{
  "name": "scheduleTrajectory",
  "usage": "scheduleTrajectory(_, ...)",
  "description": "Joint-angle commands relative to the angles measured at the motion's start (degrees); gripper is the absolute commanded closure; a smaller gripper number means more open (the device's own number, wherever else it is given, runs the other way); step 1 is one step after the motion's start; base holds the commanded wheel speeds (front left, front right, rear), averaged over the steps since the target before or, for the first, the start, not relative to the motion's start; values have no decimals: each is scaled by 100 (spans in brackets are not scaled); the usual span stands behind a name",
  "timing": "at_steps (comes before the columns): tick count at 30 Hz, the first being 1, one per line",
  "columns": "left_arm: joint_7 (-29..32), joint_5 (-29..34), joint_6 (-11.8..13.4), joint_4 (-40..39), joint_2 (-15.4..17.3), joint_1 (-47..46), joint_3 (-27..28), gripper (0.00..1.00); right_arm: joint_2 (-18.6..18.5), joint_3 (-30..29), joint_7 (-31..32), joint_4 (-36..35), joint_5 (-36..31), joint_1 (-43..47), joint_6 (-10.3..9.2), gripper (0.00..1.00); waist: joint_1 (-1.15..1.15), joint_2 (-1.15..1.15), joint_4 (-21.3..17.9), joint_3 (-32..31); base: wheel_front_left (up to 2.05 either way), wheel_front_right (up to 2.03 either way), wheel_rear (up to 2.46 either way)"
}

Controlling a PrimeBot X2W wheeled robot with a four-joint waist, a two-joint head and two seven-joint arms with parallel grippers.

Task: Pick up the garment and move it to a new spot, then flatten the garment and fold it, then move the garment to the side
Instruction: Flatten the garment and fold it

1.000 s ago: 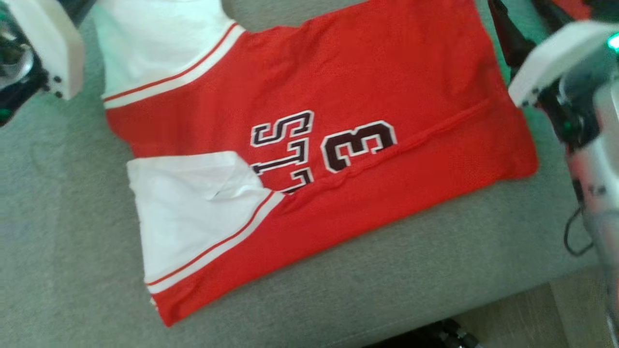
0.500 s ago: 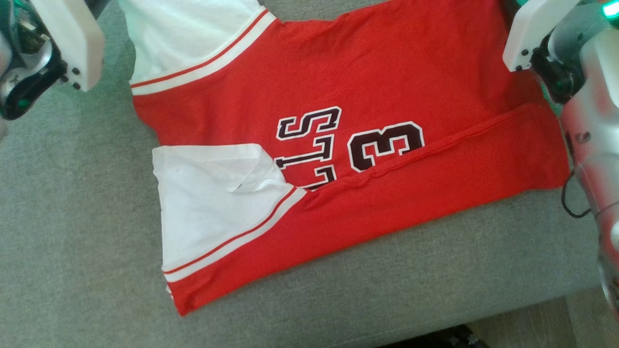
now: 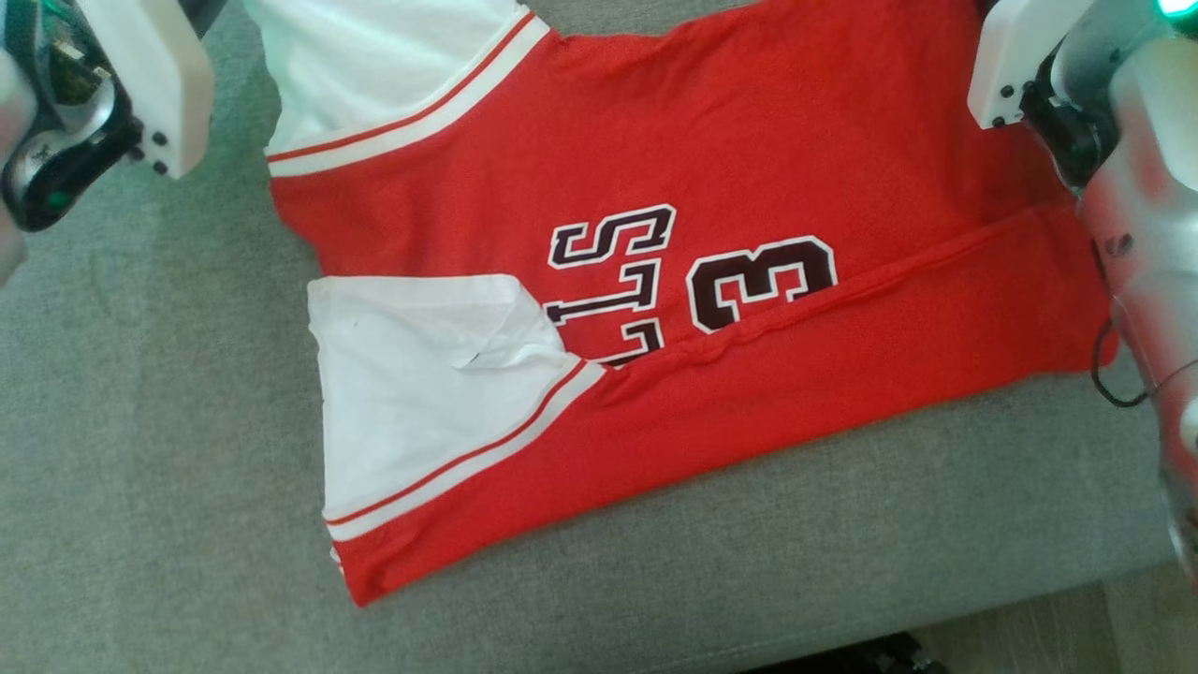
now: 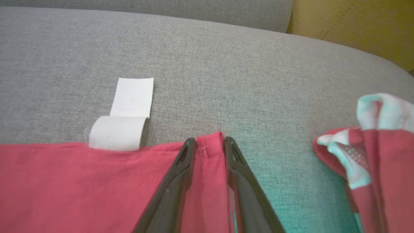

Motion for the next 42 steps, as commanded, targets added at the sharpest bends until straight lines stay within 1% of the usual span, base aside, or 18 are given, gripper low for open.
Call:
scheduleTrajectory(1, 10, 33, 10, -70, 141, -364, 251, 100, 78, 59, -78, -55, -23, -153, 37, 58, 0, 0, 12, 12, 0, 0, 0)
scheduleTrajectory(2, 15, 37, 10, -75, 135, -366, 251, 100, 78, 76, -87, -20, -25, -174, 37, 61, 0, 0, 20, 17, 0, 0, 0)
scheduleTrajectory(3, 15, 39, 10, -80, 138, -361, 251, 100, 81, 92, -97, 12, -24, -192, 37, 70, 0, 0, 26, 22, 0, 0, 0)
scheduleTrajectory(5, 14, 36, 10, -89, 138, -357, 251, 100, 81, 141, -117, 71, -36, -223, 37, 92, 0, 0, 35, 27, 0, 0, 0)
scheduleTrajectory(6, 16, 33, 10, -90, 132, -359, 251, 100, 74, 171, -135, 97, -53, -238, 37, 100, 0, 0, 40, 27, 0, 0, 0)
scheduleTrajectory(12, -94, 85, 10, -83, 136, -342, 251, 100, 41, 255, -275, 199, -69, -315, 37, 100, 0, 0, 62, 10, 0, 0, 0)
scheduleTrajectory(16, -476, 236, 10, -97, 128, -390, 251, 100, -9, 140, -561, 214, 57, -383, 37, 100, 0, 0, 91, -30, 0, 0, 0)
scheduleTrajectory(22, -1409, 276, 10, 5, 63, -528, 251, 100, -118, -299, -1014, 42, 787, -197, 37, 100, 0, 0, 231, -209, 0, 0, 0)
scheduleTrajectory(25, -1799, 188, 10, -26, 80, -511, 250, 100, -270, -414, -1120, -146, 1170, 16, 37, 100, 0, 0, 291, -350, 0, 0, 0)
scheduleTrajectory(27, -1941, 166, 10, -108, 109, -434, 250, 100, -399, -422, -1111, -234, 1322, 185, 37, 100, 0, 0, 332, -449, 0, 0, 0)
scheduleTrajectory(32, -2124, 78, 10, -598, 323, -15, 250, 100, -669, -415, -1061, -486, 1633, 701, 37, 100, 0, 0, 440, -732, 0, 0, 0)
scheduleTrajectory(35, -2139, 346, 10, -978, 520, 365, 250, 100, -833, -443, -1052, -682, 1819, 1074, 37, 100, 0, 0, 564, -908, 0, 0, 0)
scheduleTrajectory(39, -2251, 407, 10, -1320, 738, 876, 250, 100, -1019, -413, -1023, -1017, 1981, 1586, 37, 100, 0, 0, 677, -1117, 0, 0, 0)
scheduleTrajectory(42, -2286, 426, 11, -1520, 826, 1187, 250, 100, -1155, -420, -1029, -1290, 2020, 1943, 37, 100, 0, 0, 750, -1216, 0, 0, 0)
